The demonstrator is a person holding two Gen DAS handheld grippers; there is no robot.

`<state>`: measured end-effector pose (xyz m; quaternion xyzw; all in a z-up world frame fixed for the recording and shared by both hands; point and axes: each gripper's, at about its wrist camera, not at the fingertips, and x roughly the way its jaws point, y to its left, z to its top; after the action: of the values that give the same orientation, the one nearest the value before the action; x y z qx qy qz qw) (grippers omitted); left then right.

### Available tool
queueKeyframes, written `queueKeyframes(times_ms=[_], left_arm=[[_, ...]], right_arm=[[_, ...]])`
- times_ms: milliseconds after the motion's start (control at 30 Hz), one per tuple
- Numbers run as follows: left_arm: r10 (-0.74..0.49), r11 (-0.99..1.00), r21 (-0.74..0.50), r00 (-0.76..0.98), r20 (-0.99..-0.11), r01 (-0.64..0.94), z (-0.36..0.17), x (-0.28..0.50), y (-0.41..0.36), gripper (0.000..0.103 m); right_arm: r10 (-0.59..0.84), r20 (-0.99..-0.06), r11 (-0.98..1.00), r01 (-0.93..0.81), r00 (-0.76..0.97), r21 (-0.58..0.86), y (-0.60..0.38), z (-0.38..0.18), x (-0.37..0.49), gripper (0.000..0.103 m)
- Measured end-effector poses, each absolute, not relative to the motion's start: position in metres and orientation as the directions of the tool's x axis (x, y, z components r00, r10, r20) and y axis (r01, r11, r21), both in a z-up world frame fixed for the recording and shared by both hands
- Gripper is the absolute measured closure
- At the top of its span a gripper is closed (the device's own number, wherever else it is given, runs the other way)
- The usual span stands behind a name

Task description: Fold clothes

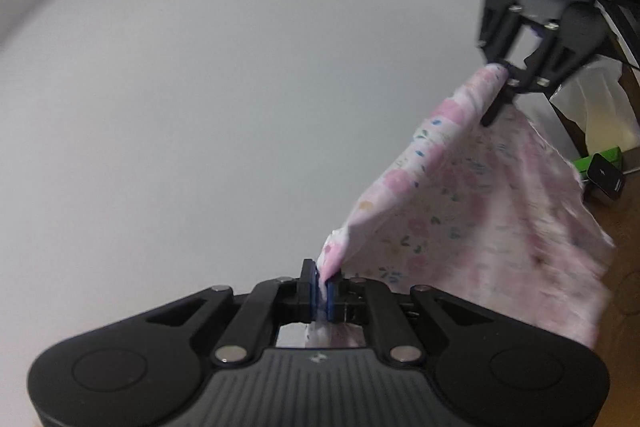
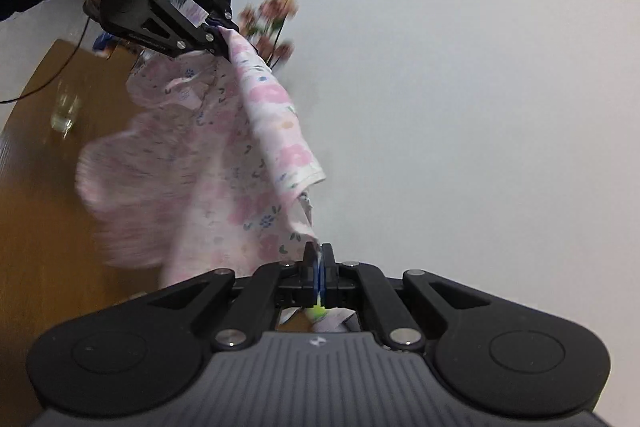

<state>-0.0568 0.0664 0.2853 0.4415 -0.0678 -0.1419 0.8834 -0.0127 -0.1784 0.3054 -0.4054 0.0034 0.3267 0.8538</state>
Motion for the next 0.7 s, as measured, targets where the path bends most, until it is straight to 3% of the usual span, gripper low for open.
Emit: queueKeyframes(times_ms=[67,167,233,367,400,467,500,567,633,700], left_arm=[[-0.311,0.535,0.828,0.95,0.01,0.166,0.281,-0.08,0.067,0.098],[-0.308,0.487,0.847,0.949,-0.062,0.213,0.241,-0.102,0.072,0.098],[-0.323,0.469,0.813,0.924,-0.207,0.346,0.19,-0.112,0.073,0.098],[-0.357,0.456,0.624,0.773,-0.524,0.634,0.072,-0.132,0.069,0.095],[-0.368,0.467,0.556,0.723,-0.584,0.687,0.049,-0.139,0.071,0.095],[-0.393,0.536,0.449,0.682,-0.617,0.715,0.033,-0.156,0.088,0.093],[-0.407,0.569,0.395,0.665,-0.627,0.721,0.027,-0.164,0.097,0.084],[-0.476,0.639,0.279,0.653,-0.589,0.717,0.034,-0.179,0.129,0.067],[-0.489,0.731,0.191,0.697,-0.525,0.656,0.052,-0.171,0.157,0.035],[-0.436,0.824,0.127,0.761,-0.481,0.553,0.067,-0.157,0.175,0.032]], right_arm=[[0.564,-0.235,0.449,-0.533,0.791,-0.717,-0.182,0.315,-0.028,0.103],[0.572,-0.311,0.39,-0.585,0.759,-0.711,-0.17,0.291,-0.042,0.103],[0.573,-0.367,0.347,-0.623,0.732,-0.701,-0.162,0.272,-0.051,0.103],[0.515,-0.639,0.199,-0.805,0.571,-0.559,-0.138,0.157,-0.061,0.102],[0.481,-0.705,0.167,-0.844,0.522,-0.51,-0.131,0.126,-0.065,0.101],[0.446,-0.785,0.125,-0.898,0.43,-0.422,-0.127,0.081,-0.078,0.093],[0.47,-0.783,0.139,-0.911,0.406,-0.389,-0.131,0.072,-0.087,0.088],[0.543,-0.75,0.196,-0.926,0.377,-0.323,-0.14,0.064,-0.108,0.047],[0.618,-0.689,0.284,-0.925,0.377,-0.251,-0.148,0.064,-0.12,0.043],[0.681,-0.618,0.381,-0.911,0.393,-0.159,-0.153,0.07,-0.115,0.043]])
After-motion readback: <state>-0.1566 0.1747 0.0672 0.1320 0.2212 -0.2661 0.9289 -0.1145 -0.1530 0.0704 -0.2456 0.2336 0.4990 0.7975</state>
